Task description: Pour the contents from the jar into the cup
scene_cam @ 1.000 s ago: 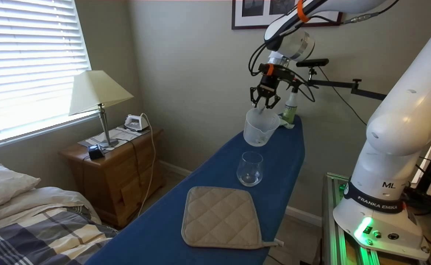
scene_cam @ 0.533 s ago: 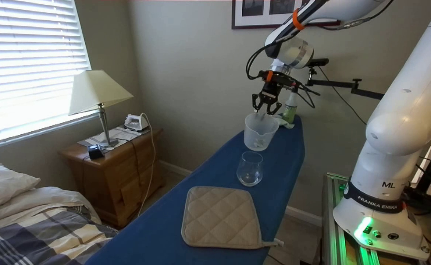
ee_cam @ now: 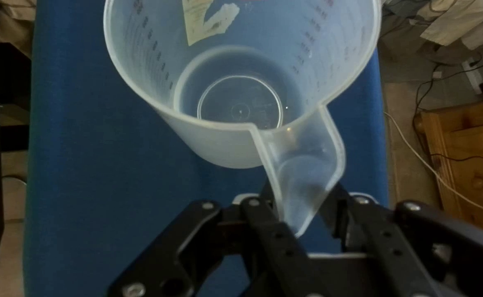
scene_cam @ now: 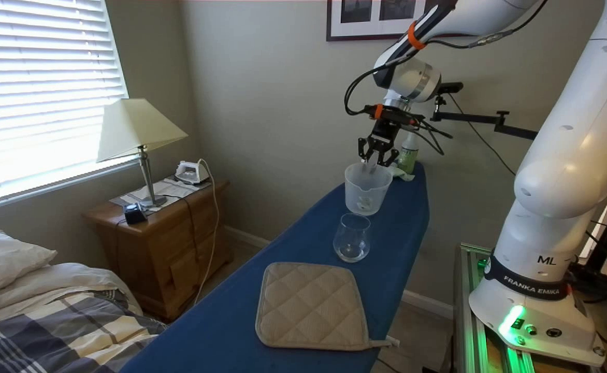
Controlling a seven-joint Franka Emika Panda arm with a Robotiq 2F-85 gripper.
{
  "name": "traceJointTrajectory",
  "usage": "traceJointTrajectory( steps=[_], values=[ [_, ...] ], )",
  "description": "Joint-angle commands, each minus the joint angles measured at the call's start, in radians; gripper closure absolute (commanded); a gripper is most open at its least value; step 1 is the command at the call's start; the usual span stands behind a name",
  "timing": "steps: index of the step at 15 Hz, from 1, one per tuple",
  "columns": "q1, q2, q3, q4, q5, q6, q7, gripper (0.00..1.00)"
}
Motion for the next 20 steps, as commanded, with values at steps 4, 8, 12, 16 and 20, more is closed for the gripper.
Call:
traceJointTrajectory(
  steps=[4, 8, 12, 16, 20],
  values=[
    [-0.008, 0.052, -0.002, 0.02, 0.01, -0.041, 0.026, 0.91],
    [-0.008, 0.073, -0.003, 0.021, 0.004, -0.041, 0.019, 0.91],
    [-0.008, 0.089, -0.004, 0.025, -0.005, -0.04, 0.02, 0.91],
    [-0.009, 0.096, -0.005, 0.03, -0.012, -0.046, 0.022, 0.48],
    [-0.008, 0.095, -0.004, 0.037, -0.032, -0.037, 0.032, 0.26]
  ],
)
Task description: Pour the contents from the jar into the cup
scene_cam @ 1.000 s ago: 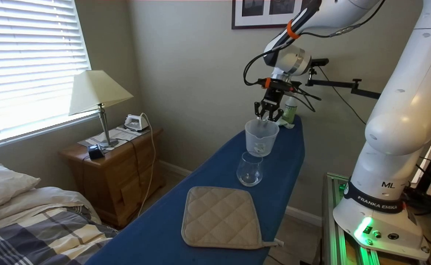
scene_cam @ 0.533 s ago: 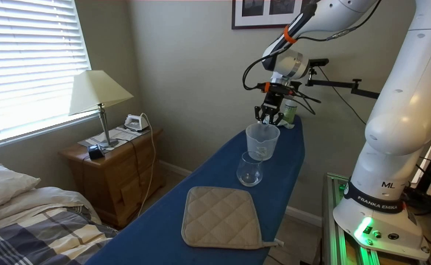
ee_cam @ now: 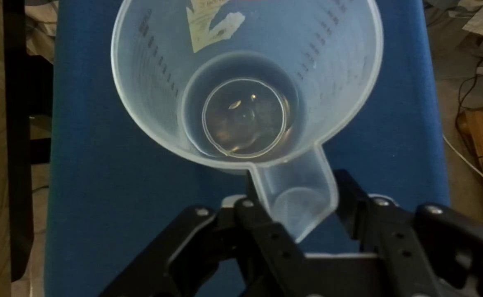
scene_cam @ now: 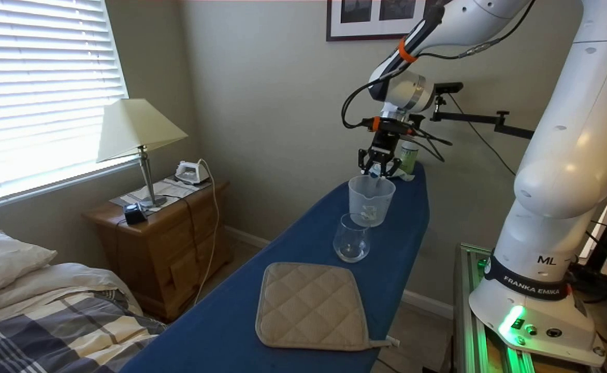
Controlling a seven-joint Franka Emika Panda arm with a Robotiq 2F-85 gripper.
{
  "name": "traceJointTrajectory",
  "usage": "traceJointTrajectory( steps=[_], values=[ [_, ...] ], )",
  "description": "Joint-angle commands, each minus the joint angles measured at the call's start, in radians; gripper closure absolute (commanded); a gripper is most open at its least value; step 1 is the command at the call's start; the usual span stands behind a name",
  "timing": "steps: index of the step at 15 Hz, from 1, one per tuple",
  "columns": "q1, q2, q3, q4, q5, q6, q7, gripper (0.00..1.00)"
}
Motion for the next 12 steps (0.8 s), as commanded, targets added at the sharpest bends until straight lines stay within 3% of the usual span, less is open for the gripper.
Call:
traceJointTrajectory(
  steps=[1, 4, 12],
  values=[
    [-0.006, 0.011, -0.001, 0.037, -0.032, -0.025, 0.018, 0.2],
    [0.003, -0.007, 0.009, 0.058, -0.071, -0.032, 0.039, 0.0],
    [0.01, -0.004, 0.024, 0.111, -0.152, -0.085, 0.044, 0.0]
  ],
)
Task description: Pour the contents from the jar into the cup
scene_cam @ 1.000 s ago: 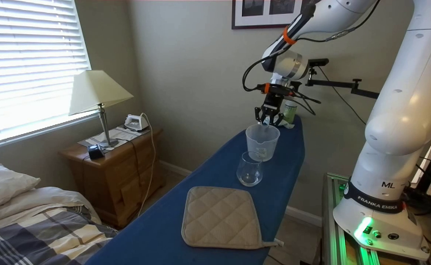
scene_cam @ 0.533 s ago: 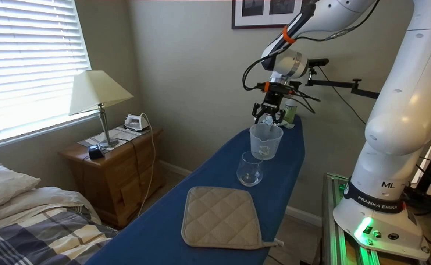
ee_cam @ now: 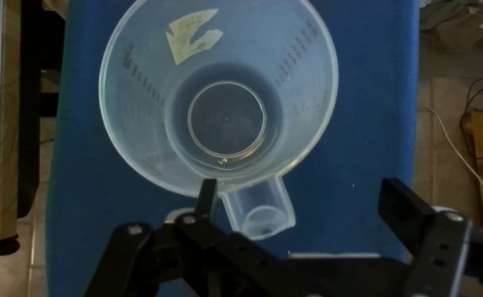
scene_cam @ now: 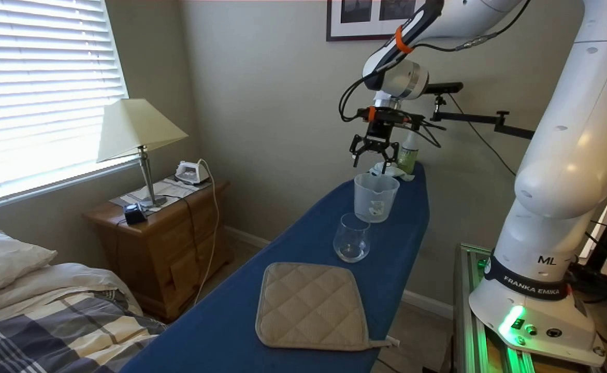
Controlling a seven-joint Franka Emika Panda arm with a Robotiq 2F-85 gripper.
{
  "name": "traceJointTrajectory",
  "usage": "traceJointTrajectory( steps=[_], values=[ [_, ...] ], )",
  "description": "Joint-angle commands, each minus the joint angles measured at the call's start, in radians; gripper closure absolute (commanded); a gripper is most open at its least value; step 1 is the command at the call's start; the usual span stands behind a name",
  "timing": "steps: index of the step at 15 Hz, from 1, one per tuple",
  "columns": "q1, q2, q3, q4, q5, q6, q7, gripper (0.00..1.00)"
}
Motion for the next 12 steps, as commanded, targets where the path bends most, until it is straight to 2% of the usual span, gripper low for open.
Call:
traceJointTrajectory(
  steps=[1, 5, 9, 12],
  values=[
    [0.003, -0.001, 0.005, 0.025, -0.044, -0.046, 0.02, 0.0],
    [0.025, -0.034, 0.034, 0.067, -0.153, -0.097, 0.024, 0.0],
    [0.069, -0.112, 0.099, 0.102, -0.333, -0.174, 0.015, 0.0],
    [0.101, -0.182, 0.155, 0.096, -0.419, -0.2, -0.021, 0.0]
  ],
)
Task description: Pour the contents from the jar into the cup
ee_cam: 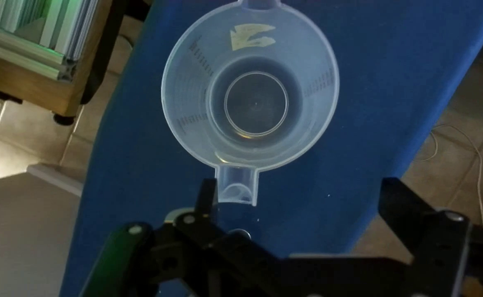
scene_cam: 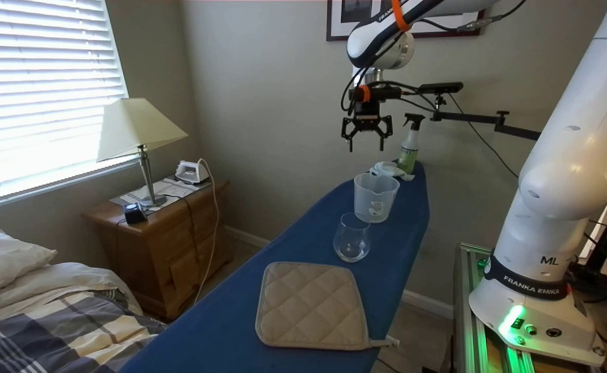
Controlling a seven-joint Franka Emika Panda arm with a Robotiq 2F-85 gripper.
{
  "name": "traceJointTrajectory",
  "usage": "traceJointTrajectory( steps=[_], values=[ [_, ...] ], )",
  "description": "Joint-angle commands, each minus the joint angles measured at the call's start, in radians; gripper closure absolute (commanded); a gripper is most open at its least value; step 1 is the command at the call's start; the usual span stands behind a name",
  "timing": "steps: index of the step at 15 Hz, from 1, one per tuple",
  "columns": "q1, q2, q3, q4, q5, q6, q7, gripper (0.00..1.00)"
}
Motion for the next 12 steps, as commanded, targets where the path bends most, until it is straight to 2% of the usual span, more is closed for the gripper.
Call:
traceJointTrajectory(
  steps=[1, 4, 5, 7, 12],
  values=[
    [0.034, -0.103, 0.062, -0.014, -0.115, -0.04, -0.028, 0.0],
    [0.058, -0.178, 0.113, -0.04, -0.176, -0.017, -0.075, 0.0],
    [0.044, -0.111, 0.099, -0.003, -0.13, -0.023, -0.038, 0.0],
    [0.053, -0.146, 0.121, -0.011, -0.147, -0.023, -0.051, 0.0],
    [0.052, -0.158, 0.123, -0.02, -0.15, -0.023, -0.064, 0.0]
  ],
)
